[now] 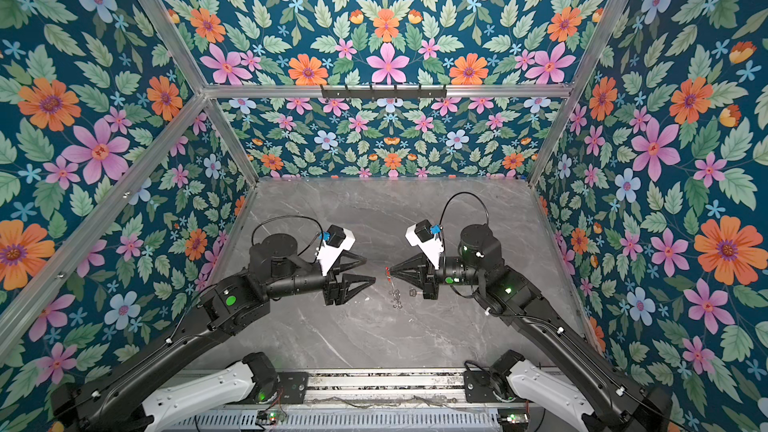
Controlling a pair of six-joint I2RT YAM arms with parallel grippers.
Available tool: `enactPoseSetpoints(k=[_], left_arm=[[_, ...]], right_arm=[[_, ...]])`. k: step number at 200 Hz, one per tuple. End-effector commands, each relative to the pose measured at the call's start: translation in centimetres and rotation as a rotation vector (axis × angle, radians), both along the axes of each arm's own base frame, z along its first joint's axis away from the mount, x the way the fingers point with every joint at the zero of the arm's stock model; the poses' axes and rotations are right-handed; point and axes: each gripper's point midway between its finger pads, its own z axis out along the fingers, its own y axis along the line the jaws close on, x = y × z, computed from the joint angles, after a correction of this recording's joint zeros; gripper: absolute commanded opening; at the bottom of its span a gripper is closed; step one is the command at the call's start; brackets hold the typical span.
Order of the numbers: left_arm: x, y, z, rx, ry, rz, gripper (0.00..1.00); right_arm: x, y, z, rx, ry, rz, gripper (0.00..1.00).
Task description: Remove the keys from the keyring
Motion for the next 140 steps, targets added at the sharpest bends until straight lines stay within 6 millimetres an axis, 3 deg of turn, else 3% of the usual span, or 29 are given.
enactPoseSetpoints(k=[1, 31, 70, 140], left_arm=[[1.2, 0.0, 1.9, -0.086, -0.046, 0.066, 0.68], [1.8, 0.4, 1.5, -0.111, -0.045, 0.115, 0.7], [1.1, 0.5, 0.8, -0.177, -0.035, 0.093, 0.75], [0.7, 0.0, -2.0, -0.161, 0.046, 0.069, 0.76]], right_arm=[[0.4, 0.1, 0.1, 0.013, -0.003, -0.016, 0.0], [0.4, 0.8, -0.8, -0.003, 0.015, -0.009, 0.0], [0.6, 1.7, -1.3, 0.001, 0.022, -0.014, 0.0], [1.8, 2.4, -0.4, 0.017, 0.007, -0.098, 0.0]])
